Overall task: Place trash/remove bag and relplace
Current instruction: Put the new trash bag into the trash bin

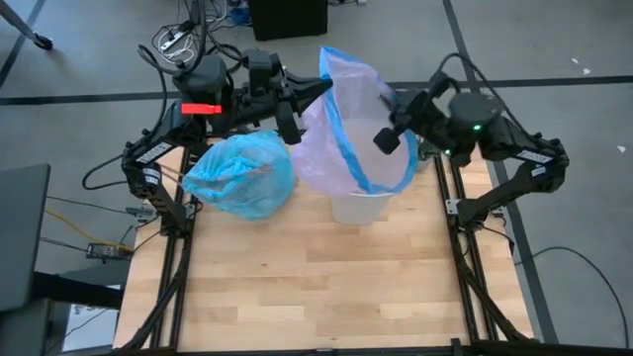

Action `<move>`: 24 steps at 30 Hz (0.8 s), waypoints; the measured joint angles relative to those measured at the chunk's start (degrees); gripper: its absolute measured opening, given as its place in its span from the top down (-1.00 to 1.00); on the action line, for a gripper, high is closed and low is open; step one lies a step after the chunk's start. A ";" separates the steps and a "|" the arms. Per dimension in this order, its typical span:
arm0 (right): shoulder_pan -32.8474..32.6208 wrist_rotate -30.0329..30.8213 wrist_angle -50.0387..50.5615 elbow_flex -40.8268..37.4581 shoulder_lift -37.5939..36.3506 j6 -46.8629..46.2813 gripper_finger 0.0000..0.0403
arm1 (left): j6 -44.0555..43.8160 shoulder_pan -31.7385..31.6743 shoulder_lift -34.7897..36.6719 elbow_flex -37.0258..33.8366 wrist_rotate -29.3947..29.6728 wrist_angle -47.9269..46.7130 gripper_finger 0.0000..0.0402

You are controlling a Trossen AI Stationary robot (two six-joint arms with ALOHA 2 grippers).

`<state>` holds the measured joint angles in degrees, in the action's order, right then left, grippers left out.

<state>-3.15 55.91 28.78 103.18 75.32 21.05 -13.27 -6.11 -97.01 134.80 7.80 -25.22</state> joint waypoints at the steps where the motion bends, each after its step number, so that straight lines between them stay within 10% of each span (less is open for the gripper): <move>1: -0.24 0.25 0.04 0.00 -0.49 1.21 0.83 | 0.35 0.00 -0.05 0.00 0.00 0.14 1.00; 24: -12.18 15.05 -17.63 0.02 -3.64 28.60 1.00 | -9.51 -0.11 -5.64 -0.02 -1.01 6.10 1.00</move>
<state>-15.33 70.96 11.15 103.20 71.67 49.65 -22.78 -6.22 -102.65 134.78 6.79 -19.12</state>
